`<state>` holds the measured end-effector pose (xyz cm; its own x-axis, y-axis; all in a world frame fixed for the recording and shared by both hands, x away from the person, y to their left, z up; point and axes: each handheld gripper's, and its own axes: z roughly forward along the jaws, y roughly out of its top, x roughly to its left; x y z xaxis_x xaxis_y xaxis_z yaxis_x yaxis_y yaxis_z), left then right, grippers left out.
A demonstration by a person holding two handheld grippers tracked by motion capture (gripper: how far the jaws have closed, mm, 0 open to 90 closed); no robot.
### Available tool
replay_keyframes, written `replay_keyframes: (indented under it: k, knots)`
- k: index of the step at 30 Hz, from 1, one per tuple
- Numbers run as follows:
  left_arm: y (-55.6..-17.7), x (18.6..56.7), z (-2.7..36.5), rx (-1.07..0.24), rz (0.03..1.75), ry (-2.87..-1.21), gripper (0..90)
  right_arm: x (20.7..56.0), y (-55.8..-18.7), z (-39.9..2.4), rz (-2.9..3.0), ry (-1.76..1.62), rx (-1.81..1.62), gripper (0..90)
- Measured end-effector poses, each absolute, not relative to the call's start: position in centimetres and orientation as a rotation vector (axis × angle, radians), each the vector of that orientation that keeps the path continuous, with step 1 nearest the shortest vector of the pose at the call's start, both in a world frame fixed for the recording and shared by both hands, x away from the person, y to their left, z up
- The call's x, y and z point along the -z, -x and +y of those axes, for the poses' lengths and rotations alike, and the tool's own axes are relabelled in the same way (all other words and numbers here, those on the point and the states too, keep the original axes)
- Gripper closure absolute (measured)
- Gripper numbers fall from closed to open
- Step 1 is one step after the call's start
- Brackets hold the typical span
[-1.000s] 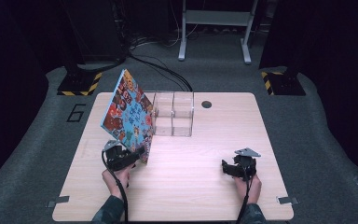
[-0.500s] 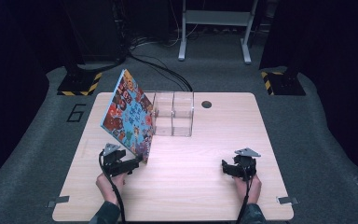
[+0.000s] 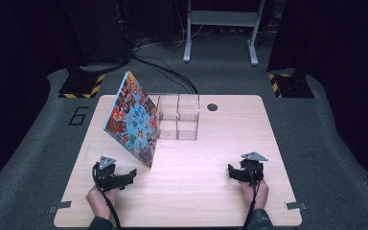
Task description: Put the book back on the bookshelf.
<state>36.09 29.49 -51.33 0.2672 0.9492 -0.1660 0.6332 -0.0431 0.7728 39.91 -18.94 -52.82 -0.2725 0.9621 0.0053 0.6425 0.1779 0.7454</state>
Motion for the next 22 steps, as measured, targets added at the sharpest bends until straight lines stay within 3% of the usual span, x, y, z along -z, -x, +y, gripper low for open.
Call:
replay_keyframes:
  k: [13, 22]
  knots:
    - [-35.8, 53.2, 30.9, -0.631, 1.495, -1.911, 0.9, 52.8, -39.9, -18.9, 1.981, -1.508, -0.896, 17.3]
    - [-35.8, 53.2, 30.9, -0.62, 1.494, -1.928, 0.0, 52.8, -40.0, -18.9, 1.982, -1.51, -0.891, 15.4]
